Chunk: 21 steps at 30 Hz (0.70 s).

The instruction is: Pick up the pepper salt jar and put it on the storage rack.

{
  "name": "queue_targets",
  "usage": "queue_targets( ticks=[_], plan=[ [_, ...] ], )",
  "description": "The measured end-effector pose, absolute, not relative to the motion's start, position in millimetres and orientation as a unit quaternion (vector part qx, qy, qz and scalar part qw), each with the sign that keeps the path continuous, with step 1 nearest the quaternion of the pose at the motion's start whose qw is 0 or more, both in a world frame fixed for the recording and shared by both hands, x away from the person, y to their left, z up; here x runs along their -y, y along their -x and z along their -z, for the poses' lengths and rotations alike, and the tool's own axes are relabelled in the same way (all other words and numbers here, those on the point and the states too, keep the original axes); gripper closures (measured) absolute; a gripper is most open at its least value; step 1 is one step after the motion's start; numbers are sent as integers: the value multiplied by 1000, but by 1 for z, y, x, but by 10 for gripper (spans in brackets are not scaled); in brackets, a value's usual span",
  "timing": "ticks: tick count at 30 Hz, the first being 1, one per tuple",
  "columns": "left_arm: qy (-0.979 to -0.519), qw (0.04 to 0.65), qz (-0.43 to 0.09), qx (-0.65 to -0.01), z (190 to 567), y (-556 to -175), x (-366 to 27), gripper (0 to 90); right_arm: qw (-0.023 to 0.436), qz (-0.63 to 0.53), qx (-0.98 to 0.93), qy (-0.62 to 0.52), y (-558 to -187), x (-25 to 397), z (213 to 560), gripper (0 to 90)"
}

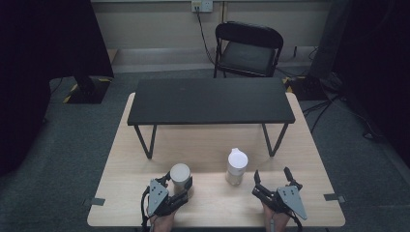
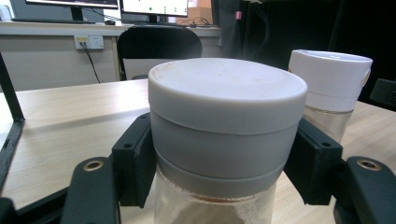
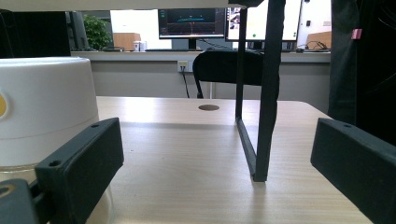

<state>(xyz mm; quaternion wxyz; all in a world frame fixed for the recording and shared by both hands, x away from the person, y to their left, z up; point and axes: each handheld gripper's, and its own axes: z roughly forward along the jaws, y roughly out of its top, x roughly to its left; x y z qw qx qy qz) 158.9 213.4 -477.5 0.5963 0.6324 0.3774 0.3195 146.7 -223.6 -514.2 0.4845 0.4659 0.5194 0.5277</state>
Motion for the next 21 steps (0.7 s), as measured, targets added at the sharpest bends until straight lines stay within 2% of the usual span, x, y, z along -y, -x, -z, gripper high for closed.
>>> queue_targets(
  ticks=[21],
  plan=[
    [-641,591,-314,-375,459,-163,-215,347,484,-528,-520,-465,-147,224,514,14]
  ],
)
